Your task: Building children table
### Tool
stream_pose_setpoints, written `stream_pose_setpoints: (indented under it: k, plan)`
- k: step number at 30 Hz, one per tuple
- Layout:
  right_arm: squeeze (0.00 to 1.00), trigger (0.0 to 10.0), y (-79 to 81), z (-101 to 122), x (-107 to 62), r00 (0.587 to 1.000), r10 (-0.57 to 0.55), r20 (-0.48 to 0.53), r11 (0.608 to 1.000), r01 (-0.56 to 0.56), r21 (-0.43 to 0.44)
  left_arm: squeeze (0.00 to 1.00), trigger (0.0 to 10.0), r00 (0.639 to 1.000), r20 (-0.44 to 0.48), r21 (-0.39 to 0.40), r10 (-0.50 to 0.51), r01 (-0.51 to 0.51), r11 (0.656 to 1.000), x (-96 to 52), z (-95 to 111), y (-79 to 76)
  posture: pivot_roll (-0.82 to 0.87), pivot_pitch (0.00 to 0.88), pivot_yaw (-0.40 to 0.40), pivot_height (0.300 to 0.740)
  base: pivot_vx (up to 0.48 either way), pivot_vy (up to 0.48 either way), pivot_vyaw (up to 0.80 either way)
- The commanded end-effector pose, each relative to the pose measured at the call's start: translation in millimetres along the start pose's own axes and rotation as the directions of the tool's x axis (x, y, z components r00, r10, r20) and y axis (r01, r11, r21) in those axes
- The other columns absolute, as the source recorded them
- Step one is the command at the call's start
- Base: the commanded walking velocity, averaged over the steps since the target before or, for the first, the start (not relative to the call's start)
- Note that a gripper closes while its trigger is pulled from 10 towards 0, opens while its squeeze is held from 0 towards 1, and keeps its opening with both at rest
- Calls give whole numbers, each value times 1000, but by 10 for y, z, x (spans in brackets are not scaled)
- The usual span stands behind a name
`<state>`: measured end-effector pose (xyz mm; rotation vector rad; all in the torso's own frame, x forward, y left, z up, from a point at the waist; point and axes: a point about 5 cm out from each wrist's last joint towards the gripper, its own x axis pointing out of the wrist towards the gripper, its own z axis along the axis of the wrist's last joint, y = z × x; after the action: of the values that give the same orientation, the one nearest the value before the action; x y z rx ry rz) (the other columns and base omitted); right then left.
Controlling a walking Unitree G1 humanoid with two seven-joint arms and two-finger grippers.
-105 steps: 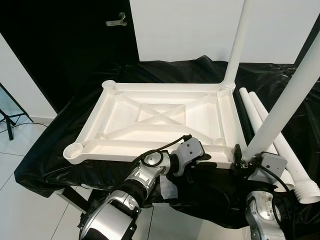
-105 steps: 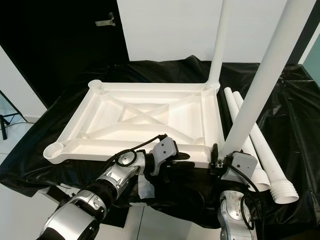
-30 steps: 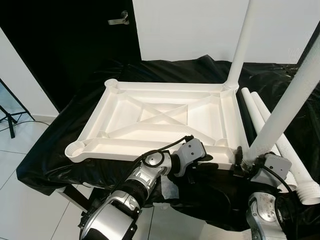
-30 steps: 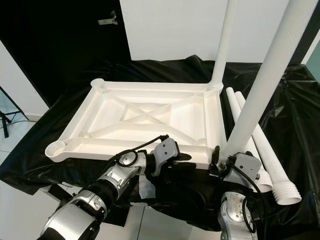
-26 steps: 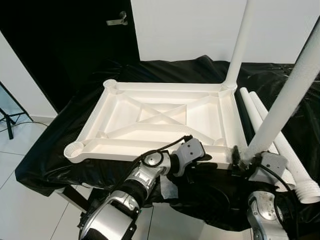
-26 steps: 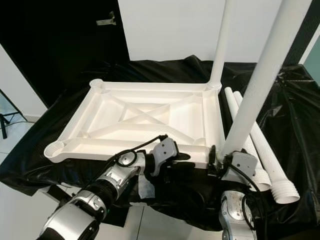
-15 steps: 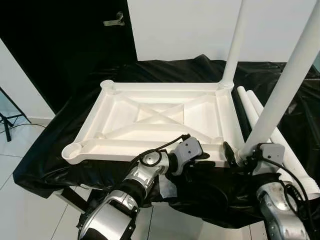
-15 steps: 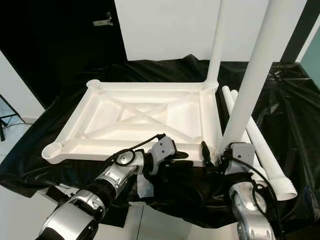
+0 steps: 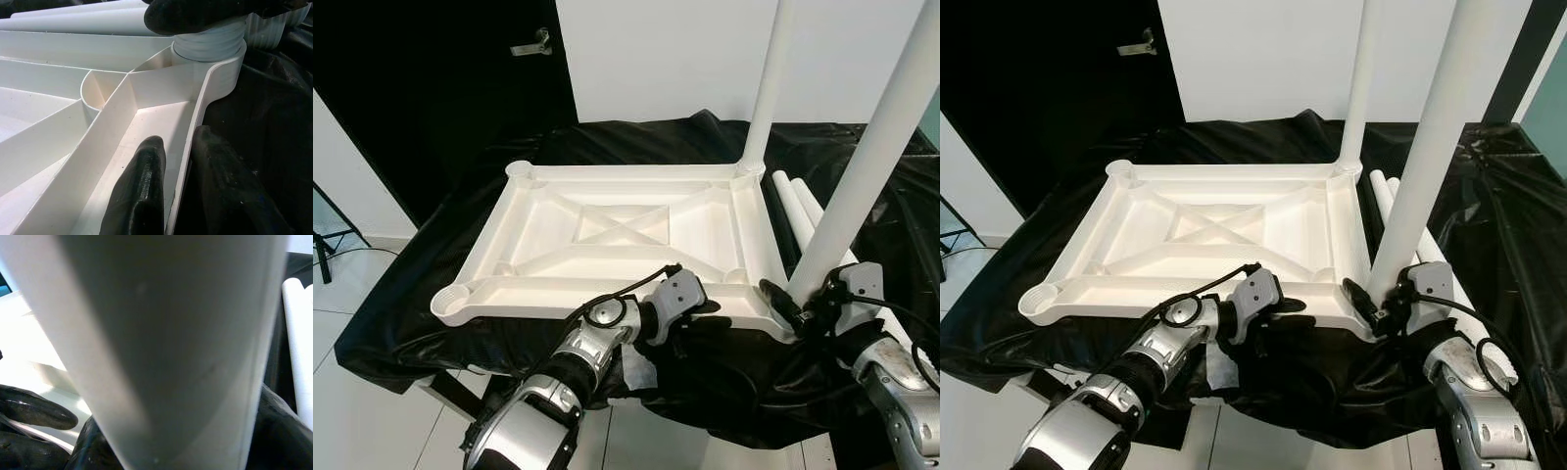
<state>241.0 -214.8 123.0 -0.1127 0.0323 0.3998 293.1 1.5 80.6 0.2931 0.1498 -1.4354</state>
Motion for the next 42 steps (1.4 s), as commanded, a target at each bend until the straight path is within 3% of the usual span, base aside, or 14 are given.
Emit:
stream_pose_setpoints:
  k: [1,10,11,12,13,15,16,18,30,34,35,36,37,42]
  plan:
    - [0,0,315,-157,58,986,158,-48,985,-154,77,0,10000,982,-156,-123,-109,90,988,-32,-401,-235,-174,0,59,740,0,0,0]
    - [0,0,354,-210,69,998,55,-31,991,-51,122,0,10000,981,-158,-123,-114,96,988,-33,-402,-238,-178,0,64,740,0,0,0]
    - [0,0,361,-263,72,998,-63,-32,991,66,114,0,10000,981,-158,-122,-116,97,988,-29,-400,-239,-179,0,63,740,0,0,0]
    - [0,0,361,-329,50,966,-256,-32,961,258,99,0,10000,981,-157,-120,-117,99,988,-22,-394,-239,-173,0,60,740,0,0,0]
    - [0,0,361,-329,50,966,-256,-32,961,258,99,0,10000,981,-157,-120,-117,99,988,-22,-394,-239,-173,0,60,740,0,0,0]
    - [0,0,366,-383,14,875,-483,-30,872,484,68,0,10000,981,-154,-119,-117,99,988,-17,-388,-240,-168,0,60,740,0,0,0]
    - [0,0,366,-383,14,875,-483,-30,872,484,68,0,10000,981,-154,-119,-117,99,988,-17,-388,-240,-168,0,60,740,0,0,0]
    - [0,0,330,-379,16,809,-586,-34,805,587,85,0,10000,981,-154,-120,-117,99,988,-21,-395,-246,-163,0,58,740,0,0,0]
    - [0,0,231,-467,-43,677,-728,-107,669,736,103,0,10000,981,-158,-127,-110,90,988,-42,-420,-252,-141,0,48,740,0,0,0]
    - [0,0,261,-494,-40,680,-724,-115,677,732,74,0,10000,982,-159,-129,-107,86,988,-47,-422,-246,-144,0,48,740,0,0,0]
    - [0,10000,305,-475,-5,702,-706,-95,699,712,67,0,10000,981,-160,-129,-107,87,988,-49,-428,-249,-148,0,48,740,0,0,0]
    - [0,10000,337,-436,30,725,-686,-68,722,689,66,0,10000,981,-161,-129,-109,88,988,-48,-430,-252,-153,0,49,740,0,0,0]
    - [1000,10000,357,-407,53,737,-674,-49,734,676,67,0,10000,981,-162,-129,-110,89,988,-46,-431,-254,-153,0,49,740,0,0,0]
    - [1000,10000,332,-270,123,781,-623,30,782,622,47,0,10000,981,-160,-126,-114,95,988,-26,-417,-257,-161,0,47,740,0,0,0]
